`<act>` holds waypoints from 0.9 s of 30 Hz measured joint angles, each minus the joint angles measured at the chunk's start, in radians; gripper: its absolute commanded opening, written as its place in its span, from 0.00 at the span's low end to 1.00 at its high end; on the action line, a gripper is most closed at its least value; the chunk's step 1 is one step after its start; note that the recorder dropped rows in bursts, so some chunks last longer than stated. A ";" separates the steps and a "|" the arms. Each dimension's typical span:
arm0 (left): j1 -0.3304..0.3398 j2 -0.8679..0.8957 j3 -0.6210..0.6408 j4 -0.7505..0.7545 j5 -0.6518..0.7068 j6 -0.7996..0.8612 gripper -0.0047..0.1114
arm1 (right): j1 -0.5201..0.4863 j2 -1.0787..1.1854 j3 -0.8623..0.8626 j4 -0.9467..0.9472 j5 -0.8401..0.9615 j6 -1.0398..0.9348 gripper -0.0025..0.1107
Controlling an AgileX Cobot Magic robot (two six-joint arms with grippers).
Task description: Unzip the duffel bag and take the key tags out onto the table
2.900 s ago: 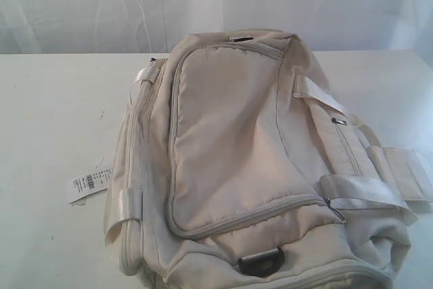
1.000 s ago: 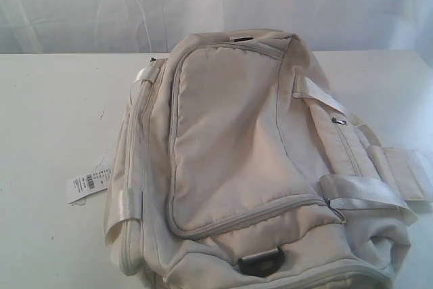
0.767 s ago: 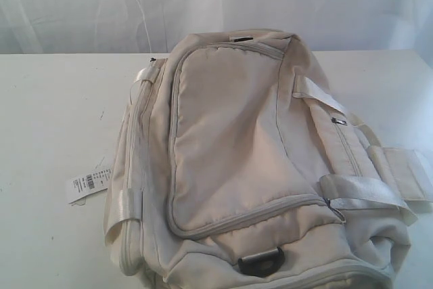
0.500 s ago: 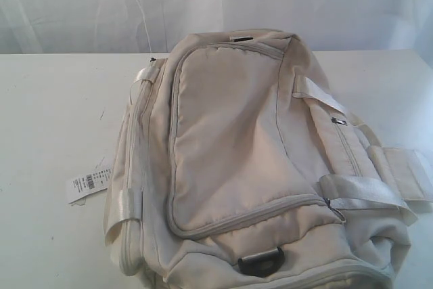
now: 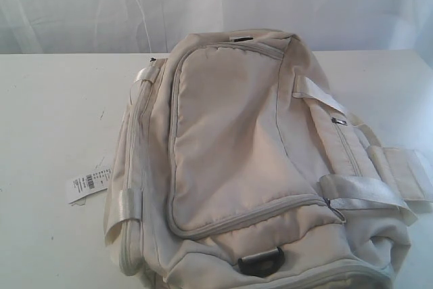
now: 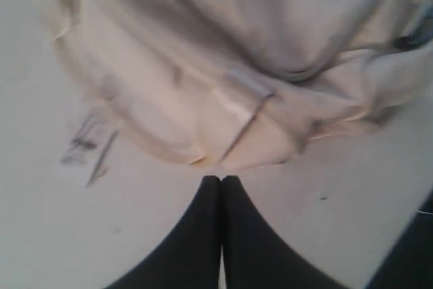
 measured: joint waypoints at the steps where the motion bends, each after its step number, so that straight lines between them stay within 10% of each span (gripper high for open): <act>1: -0.019 0.028 -0.016 -0.064 0.018 0.085 0.04 | 0.000 0.000 0.000 0.000 -0.026 0.006 0.02; 16: -0.069 0.423 -0.126 -0.305 0.069 0.303 0.04 | 0.000 0.000 0.000 0.036 -0.260 0.471 0.02; 22: -0.074 0.495 -0.140 -0.358 0.050 0.357 0.04 | 0.000 0.000 -0.076 0.043 0.109 0.586 0.02; 27: -0.074 0.513 -0.140 -0.477 0.019 0.423 0.04 | 0.007 0.302 -0.355 0.278 0.347 0.175 0.02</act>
